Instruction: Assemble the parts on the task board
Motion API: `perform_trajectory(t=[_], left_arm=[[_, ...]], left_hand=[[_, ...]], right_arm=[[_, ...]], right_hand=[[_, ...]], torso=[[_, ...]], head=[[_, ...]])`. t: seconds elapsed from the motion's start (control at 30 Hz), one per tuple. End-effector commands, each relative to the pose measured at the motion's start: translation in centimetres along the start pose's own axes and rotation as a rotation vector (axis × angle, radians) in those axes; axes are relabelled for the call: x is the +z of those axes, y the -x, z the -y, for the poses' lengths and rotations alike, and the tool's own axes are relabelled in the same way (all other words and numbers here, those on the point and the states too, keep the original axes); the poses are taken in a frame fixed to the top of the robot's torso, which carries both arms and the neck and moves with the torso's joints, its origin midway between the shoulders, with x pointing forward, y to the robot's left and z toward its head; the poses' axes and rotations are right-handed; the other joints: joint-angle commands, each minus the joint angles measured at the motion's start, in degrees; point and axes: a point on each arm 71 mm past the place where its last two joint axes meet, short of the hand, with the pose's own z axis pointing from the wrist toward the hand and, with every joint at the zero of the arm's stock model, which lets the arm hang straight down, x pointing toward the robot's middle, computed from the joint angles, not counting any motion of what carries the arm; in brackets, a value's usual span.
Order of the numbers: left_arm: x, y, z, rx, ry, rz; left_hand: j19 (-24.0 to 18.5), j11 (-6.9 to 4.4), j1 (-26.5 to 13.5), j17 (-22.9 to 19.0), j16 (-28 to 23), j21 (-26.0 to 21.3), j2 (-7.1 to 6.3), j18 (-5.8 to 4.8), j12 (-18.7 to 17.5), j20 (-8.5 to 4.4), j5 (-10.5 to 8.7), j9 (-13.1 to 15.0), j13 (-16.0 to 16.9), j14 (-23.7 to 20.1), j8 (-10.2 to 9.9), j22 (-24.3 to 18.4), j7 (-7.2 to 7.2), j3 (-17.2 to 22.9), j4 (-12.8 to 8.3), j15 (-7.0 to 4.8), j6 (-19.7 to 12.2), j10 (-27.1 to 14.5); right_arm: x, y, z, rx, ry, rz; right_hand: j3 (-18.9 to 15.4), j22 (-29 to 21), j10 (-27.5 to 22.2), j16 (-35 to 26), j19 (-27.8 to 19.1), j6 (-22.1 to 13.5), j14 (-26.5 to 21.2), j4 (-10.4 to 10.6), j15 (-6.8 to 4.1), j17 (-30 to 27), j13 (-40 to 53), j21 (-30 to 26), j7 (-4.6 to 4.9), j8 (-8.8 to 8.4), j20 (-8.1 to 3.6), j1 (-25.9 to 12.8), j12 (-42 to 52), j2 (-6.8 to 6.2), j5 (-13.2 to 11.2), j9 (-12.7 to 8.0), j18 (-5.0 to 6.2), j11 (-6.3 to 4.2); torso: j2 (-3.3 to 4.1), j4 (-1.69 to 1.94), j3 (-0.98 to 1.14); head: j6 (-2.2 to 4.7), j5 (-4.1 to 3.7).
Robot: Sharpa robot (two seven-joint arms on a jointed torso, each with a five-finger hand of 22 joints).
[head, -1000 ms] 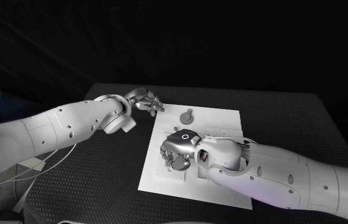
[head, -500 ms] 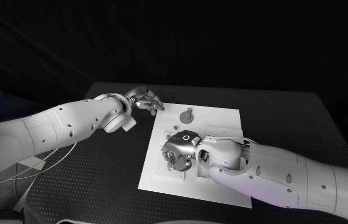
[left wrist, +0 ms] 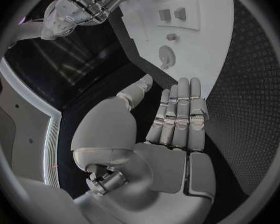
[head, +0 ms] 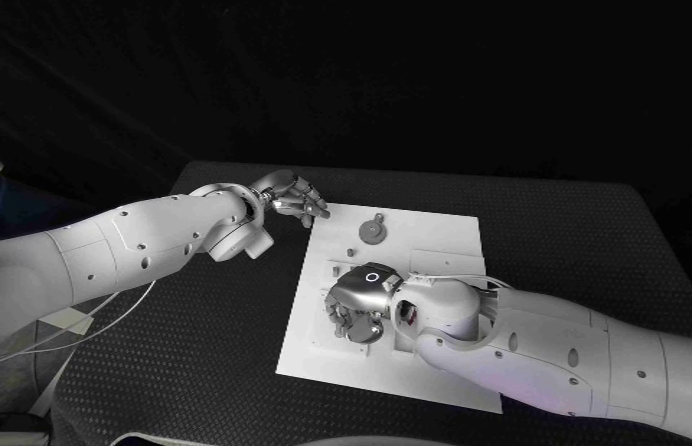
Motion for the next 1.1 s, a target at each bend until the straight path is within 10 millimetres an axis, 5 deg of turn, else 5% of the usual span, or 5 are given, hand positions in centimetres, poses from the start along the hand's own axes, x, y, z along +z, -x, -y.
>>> perform_trajectory(t=[0.03, 0.77, 0.93, 1.1], left_arm=[[0.08, -0.10, 0.28, -0.002, -0.011, -0.007], [0.03, -0.02, 0.21, -0.002, -0.009, -0.005], [0.01, -0.01, 0.18, -0.002, -0.008, -0.005], [-0.03, 0.06, 0.12, -0.002, -0.006, -0.004]], left_hand=[[0.3, 0.02, -0.3, 0.1, -0.2, 0.1, 0.18, 1.07, 0.3, 0.10, 0.14, -0.1, -0.1, 0.4, 0.1, -0.1, -0.02, -0.1, 0.3, 0.03, -0.2, -0.6], [0.3, 0.02, -0.3, 0.3, -0.4, 0.0, 0.20, 1.08, 0.3, 0.09, 0.14, -0.1, -0.1, 0.5, 0.1, -0.1, -0.02, -0.2, 0.4, 0.03, -0.2, -0.6], [0.3, 0.02, -0.3, 0.3, -0.4, 0.0, 0.20, 1.08, 0.4, 0.09, 0.14, -0.1, -0.1, 0.5, 0.1, -0.1, -0.02, -0.2, 0.4, 0.03, -0.2, -0.6], [0.3, 0.02, -0.4, 0.3, -0.4, 0.1, 0.18, 1.07, 0.4, 0.10, 0.14, -0.1, -0.2, 0.5, 0.1, -0.1, -0.01, -0.2, 0.5, 0.03, -0.2, -0.6]], right_arm=[[0.02, -0.54, 0.14, -0.011, 0.005, -0.026], [0.37, -0.85, 0.15, -0.013, 0.008, -0.028], [0.34, -0.92, 0.17, 0.006, 0.014, -0.035], [0.26, -0.86, 0.21, 0.020, 0.016, -0.023]], right_hand=[[0.3, 1.2, 0.4, -0.1, 0.0, 0.4, -0.1, 0.0, -0.45, 0.1, 0.1, 0.2, -0.14, 0.19, -0.24, 0.2, 0.0, 0.26, 0.1, 1.9, 6.00, 0.03], [0.2, 1.2, 0.3, -0.1, -0.1, 0.4, -0.2, 0.0, -0.43, 0.1, 0.2, 0.2, -0.11, 0.14, -0.23, 0.2, -0.2, 0.10, 0.1, 2.0, 6.00, 0.06], [-0.6, 1.1, -1.1, -0.3, -0.3, -0.8, -0.4, 0.4, 0.20, 0.2, 0.3, 0.0, 0.25, -0.84, 0.00, -1.7, -1.2, -3.33, 0.1, 1.8, 6.00, 0.69], [-0.6, 0.9, -3.1, -0.3, -0.2, -2.9, -0.4, 0.9, 1.01, 0.3, 0.1, -0.2, 1.22, -2.15, -0.16, -3.0, -2.5, -5.32, 0.1, 1.5, 6.00, 1.55]], torso=[[-0.01, -0.01, -0.01], [0.01, 0.02, -0.02], [-0.01, 0.04, -0.04], [-0.01, 0.04, -0.03]], head=[[0.03, 0.01], [0.28, -0.09], [0.31, -0.15], [0.31, -0.16]])
